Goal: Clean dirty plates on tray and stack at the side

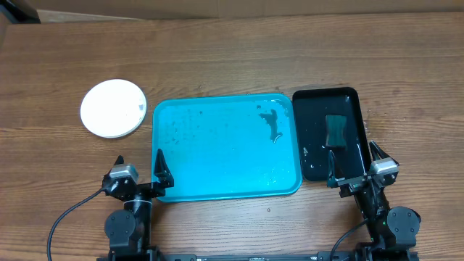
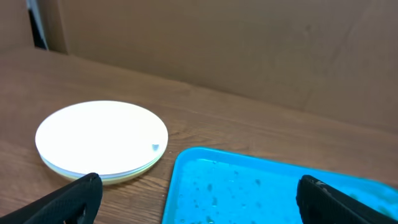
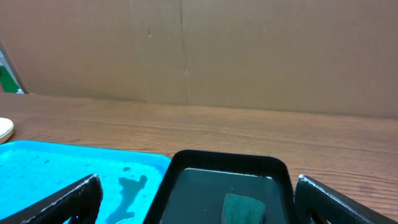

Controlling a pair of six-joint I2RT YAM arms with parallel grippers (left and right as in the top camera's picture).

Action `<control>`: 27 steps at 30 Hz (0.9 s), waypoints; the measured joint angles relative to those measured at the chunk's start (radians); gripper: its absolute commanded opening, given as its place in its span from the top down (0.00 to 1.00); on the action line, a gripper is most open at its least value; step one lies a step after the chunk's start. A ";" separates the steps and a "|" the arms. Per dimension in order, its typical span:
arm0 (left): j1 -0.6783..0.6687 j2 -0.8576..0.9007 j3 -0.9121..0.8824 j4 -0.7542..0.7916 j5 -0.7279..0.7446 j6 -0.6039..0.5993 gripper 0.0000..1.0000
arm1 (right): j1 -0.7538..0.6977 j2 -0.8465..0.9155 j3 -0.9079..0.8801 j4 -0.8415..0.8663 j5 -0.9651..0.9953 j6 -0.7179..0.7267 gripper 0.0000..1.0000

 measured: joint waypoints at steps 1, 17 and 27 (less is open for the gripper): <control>-0.006 0.000 0.000 0.000 -0.002 0.022 0.00 | 0.000 0.000 0.000 -0.001 0.000 0.000 0.00; -0.044 0.000 0.000 0.000 -0.003 0.155 0.00 | 0.000 0.000 0.000 0.000 0.000 0.000 0.00; -0.044 0.000 0.000 0.000 -0.003 0.155 0.00 | 0.000 0.000 0.000 0.000 0.000 0.000 0.00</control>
